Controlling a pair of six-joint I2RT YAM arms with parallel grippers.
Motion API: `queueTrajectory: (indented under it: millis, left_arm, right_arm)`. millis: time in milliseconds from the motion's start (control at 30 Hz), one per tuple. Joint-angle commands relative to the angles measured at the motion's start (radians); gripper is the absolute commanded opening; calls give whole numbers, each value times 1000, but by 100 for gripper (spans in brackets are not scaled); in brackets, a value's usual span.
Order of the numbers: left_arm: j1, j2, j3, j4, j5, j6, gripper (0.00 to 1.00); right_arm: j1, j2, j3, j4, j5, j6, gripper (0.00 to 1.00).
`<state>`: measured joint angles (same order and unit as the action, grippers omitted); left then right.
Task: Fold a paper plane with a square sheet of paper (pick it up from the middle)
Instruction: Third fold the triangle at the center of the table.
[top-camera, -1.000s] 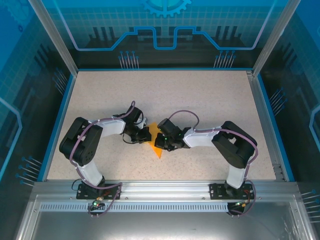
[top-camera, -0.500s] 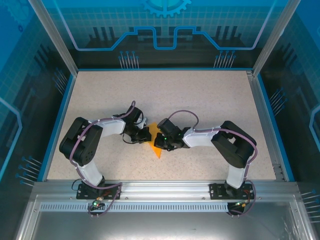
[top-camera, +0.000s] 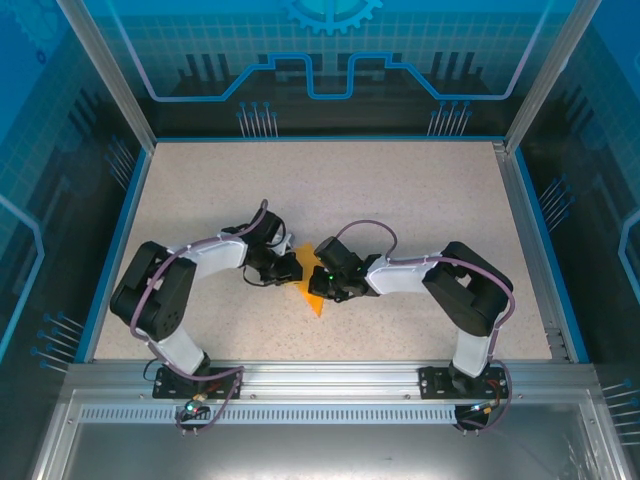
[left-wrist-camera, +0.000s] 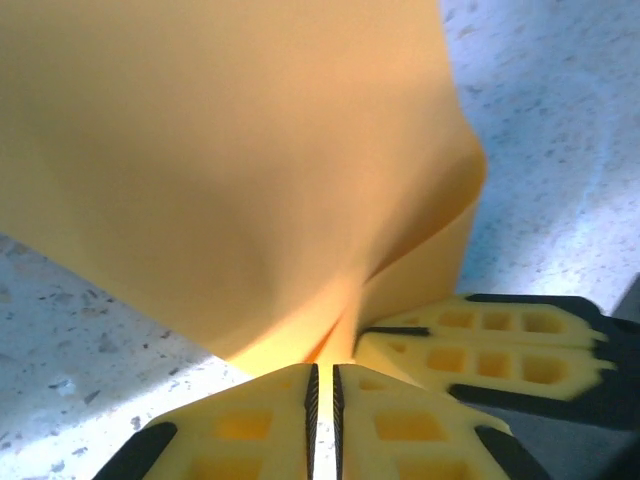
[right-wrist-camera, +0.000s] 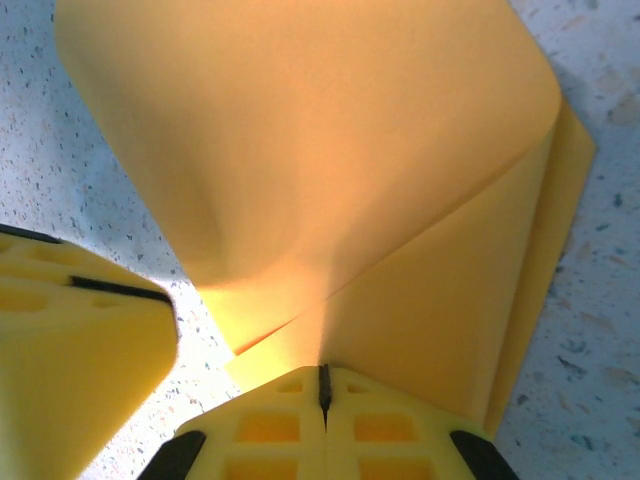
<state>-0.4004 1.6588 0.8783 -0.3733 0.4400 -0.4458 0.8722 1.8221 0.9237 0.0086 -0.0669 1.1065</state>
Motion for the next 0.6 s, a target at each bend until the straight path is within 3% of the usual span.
queueTrajectory:
  millis: [0, 567]
  left_arm:
    - [-5, -40, 15, -35, 36, -18, 16]
    - [-37, 59, -34, 31, 78, -28, 10]
  right_arm:
    - [10, 34, -11, -80, 21, -11, 3]
    - [8, 32, -31, -45, 6, 1, 3]
